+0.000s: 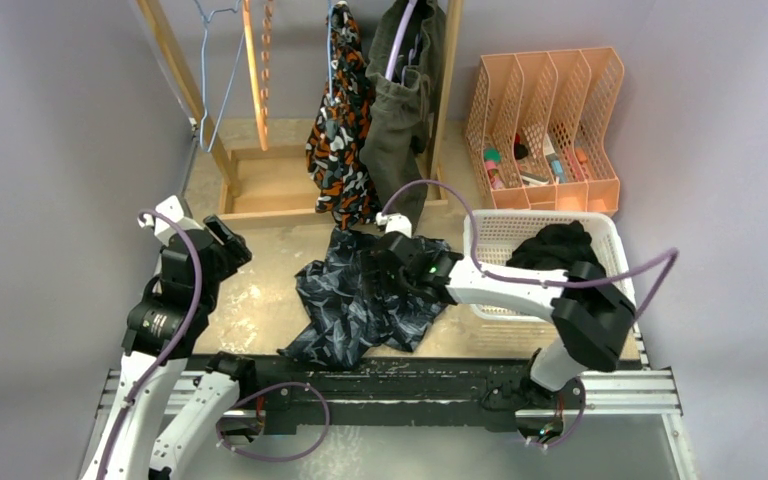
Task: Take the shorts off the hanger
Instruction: Pick up the shorts at the center of the board.
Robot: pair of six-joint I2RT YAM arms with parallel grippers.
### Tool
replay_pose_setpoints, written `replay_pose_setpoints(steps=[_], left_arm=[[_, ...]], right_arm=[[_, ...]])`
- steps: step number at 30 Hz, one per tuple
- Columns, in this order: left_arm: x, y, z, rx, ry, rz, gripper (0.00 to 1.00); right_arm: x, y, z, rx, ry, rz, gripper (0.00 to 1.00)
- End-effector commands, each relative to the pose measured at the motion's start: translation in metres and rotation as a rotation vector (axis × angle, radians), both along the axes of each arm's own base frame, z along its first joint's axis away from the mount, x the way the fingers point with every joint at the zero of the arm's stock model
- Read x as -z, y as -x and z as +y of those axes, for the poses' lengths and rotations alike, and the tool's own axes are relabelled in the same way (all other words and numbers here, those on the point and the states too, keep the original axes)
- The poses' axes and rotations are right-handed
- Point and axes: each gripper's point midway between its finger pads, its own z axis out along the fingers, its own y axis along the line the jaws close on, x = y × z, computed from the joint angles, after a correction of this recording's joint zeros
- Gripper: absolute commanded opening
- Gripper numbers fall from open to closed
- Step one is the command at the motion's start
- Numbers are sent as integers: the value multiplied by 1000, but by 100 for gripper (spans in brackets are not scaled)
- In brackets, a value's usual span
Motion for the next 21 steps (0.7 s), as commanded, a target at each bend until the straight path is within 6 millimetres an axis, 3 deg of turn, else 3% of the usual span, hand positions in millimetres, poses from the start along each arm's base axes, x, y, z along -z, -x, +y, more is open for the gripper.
replay_pose_setpoints(steps=[1,7,11,13,16,21], left_arm=[[-20,-6,14,-78,-16,-109,59],[-23,-4,19,-101,-16,-163,60],[-25,-4,19,-82,-33,-176,61],[-27,-5,17,-69,-32,-186,61],[-24,-7,14,-50,-36,-199,61],[-27,-8,14,-25,-67,-225,62]], right_arm=[[24,-2,13,-32,44,30,99],[88,4,14,-31,196,98,100],[128,7,-16,32,344,118,99],[136,9,-33,91,384,119,92],[126,19,-30,84,289,134,73],[71,8,-19,94,127,22,47]])
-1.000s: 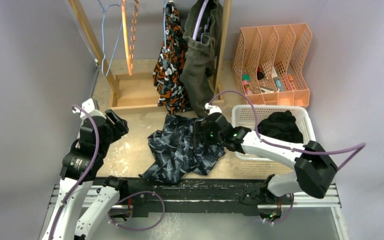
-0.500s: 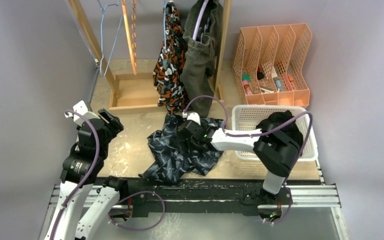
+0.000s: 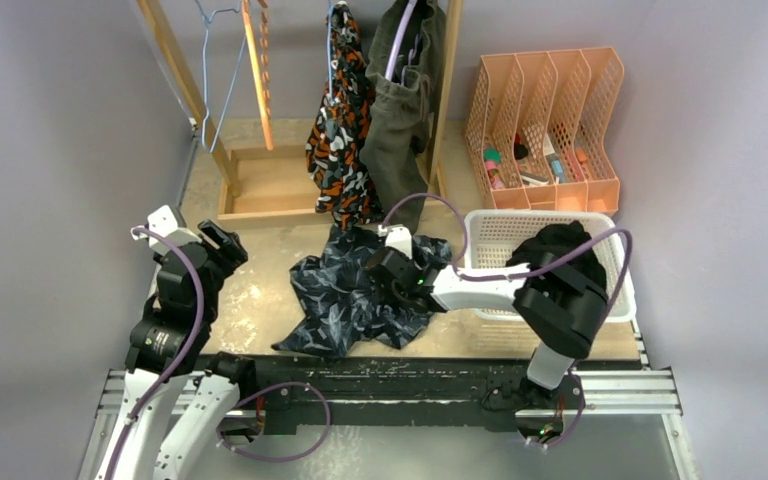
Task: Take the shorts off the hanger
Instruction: Pick up the shorts at the center of the board.
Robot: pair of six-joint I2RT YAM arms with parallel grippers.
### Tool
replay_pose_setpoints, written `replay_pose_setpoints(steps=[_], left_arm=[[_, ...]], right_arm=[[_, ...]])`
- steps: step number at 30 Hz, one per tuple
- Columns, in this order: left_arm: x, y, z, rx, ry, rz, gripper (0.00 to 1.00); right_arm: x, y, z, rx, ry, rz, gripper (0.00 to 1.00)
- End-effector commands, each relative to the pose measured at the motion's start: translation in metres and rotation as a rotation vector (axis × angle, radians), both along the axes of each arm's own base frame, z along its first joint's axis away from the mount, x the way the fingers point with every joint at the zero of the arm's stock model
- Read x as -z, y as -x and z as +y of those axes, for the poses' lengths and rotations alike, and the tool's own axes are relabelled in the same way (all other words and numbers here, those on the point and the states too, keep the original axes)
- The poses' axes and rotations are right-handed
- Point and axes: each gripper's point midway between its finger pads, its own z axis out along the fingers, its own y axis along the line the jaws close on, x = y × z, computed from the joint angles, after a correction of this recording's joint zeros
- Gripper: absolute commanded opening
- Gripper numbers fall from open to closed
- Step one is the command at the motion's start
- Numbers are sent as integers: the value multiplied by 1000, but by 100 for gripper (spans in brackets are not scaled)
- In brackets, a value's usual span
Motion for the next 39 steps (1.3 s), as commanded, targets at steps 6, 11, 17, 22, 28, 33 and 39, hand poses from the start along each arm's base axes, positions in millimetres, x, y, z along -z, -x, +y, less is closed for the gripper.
replay_pose_setpoints(steps=[6,11,17,22,28,33,39], left_arm=[[-14,-7,-4,45,-29,-83,62],[-6,-8,-6,53,-29,-64,62],[-1,-8,-6,53,-26,-61,62],[-2,-7,-5,47,-26,-67,62],[-5,-2,4,1,-29,-85,63],[-9,2,7,-12,-28,-112,63],[-10,3,9,-19,-29,-115,63]], right_arm=[[-33,8,-13,-47,14,-15,23],[-53,1,0,-68,0,-33,72],[-47,7,32,-143,-58,5,98],[-2,5,15,-41,140,42,100],[39,12,-8,-13,268,72,95],[30,15,-15,5,168,15,42],[-6,8,-16,-12,89,-85,2]])
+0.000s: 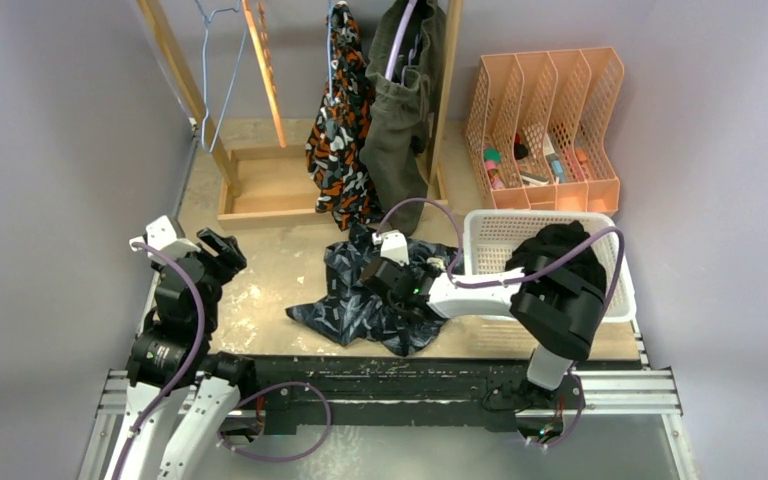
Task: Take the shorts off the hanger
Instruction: Pick up the shorts at the center of the board.
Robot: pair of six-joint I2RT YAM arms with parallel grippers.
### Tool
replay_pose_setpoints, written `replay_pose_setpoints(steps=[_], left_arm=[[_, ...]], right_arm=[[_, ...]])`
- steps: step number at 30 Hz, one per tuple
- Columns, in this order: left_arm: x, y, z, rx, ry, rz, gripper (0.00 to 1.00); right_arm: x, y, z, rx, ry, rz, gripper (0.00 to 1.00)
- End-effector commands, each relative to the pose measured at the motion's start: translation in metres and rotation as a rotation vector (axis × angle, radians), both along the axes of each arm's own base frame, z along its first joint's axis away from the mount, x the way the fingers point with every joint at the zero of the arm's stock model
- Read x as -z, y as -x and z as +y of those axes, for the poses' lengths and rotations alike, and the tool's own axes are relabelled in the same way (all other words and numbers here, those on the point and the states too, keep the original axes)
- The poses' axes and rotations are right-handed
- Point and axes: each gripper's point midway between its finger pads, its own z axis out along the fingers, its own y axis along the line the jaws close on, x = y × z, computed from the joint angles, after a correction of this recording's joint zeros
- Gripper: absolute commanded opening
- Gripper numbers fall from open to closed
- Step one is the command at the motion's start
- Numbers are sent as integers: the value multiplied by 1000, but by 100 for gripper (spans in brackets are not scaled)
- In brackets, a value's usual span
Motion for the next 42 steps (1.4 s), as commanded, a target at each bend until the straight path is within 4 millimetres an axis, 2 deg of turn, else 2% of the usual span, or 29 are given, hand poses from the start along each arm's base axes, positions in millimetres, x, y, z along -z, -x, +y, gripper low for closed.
replay_pose_setpoints(steps=[1,4,6,7,10,12,18,32,39,42], left_arm=[[-13,-4,5,-38,12,-52,64],[-9,-4,7,-68,36,-37,64],[-7,-5,7,-72,42,-25,66],[-6,-6,6,-72,46,-19,67],[-7,-7,5,-65,44,-3,68],[-10,-7,5,-67,46,1,69],[-13,-9,1,-50,59,0,72],[-23,-13,-9,-4,89,-19,81],[-22,-16,-12,4,101,-13,82],[-22,-16,-13,7,106,-13,83]], right_arm=[[-13,0,-6,-21,5,-24,0],[-51,-4,10,-53,-92,-58,0],[-82,-5,18,-64,-183,-93,0],[-104,-5,19,-65,-238,-123,0],[-145,-5,11,-67,-333,-196,0],[-166,-5,4,-78,-382,-219,0],[-192,-8,-38,-52,-548,-197,0],[-287,3,-82,-78,-637,-415,0],[-325,2,-130,44,-561,-553,0],[-351,4,-159,141,-551,-615,0]])
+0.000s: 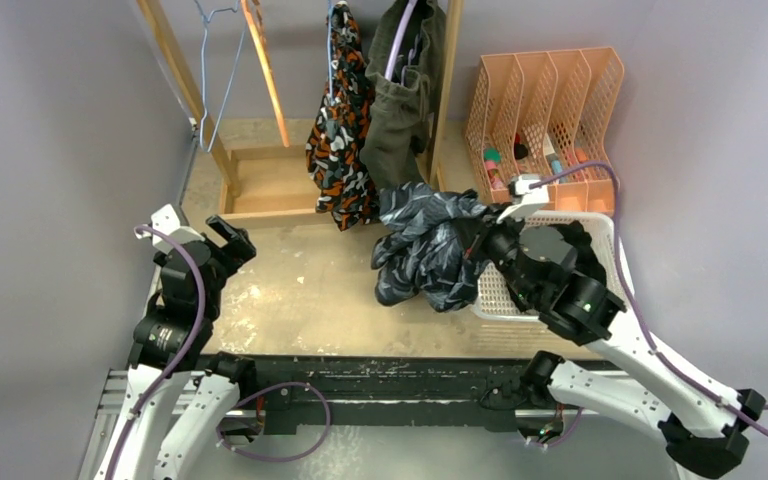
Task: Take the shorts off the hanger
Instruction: Pick up the shorts at the center of the board, then place the shorts in the basket.
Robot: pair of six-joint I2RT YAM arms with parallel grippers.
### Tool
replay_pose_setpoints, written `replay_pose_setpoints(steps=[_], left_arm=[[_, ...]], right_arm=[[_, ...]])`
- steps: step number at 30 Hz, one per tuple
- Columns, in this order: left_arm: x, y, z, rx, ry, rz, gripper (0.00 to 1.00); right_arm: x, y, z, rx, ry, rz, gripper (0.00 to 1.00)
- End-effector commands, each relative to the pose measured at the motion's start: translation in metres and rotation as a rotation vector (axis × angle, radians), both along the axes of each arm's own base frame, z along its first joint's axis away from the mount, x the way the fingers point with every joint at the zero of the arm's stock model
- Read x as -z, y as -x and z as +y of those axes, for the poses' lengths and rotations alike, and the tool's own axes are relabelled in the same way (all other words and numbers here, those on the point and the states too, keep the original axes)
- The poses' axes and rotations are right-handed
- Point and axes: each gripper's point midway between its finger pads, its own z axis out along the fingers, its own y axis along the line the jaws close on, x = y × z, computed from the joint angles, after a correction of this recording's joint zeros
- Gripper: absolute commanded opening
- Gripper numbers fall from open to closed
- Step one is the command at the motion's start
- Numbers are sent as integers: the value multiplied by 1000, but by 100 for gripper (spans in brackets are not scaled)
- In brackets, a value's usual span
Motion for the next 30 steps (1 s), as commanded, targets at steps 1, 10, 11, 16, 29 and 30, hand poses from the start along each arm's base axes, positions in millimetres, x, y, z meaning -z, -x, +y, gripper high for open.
replay_pose_setpoints(steps=[1,10,11,16,29,30], left_arm=[[-24,-5,-3,1,36,-72,83],[-38,-9,6,-12,-49,-78,84],[-41,-10,7,-18,-58,-76,84],[-40,-14,3,-8,-40,-74,84],[-48,3,19,-70,-61,-111,85],[-48,4,19,-70,-63,-109,85]], right_arm=[[-69,0,-51,183,-50,-145,0],[-78,8,-106,376,45,-148,0],[-75,8,-109,395,64,-135,0],[-55,5,-126,512,152,-58,0],[-46,-7,-144,645,221,-33,0],[-43,-13,-148,663,251,-22,0]])
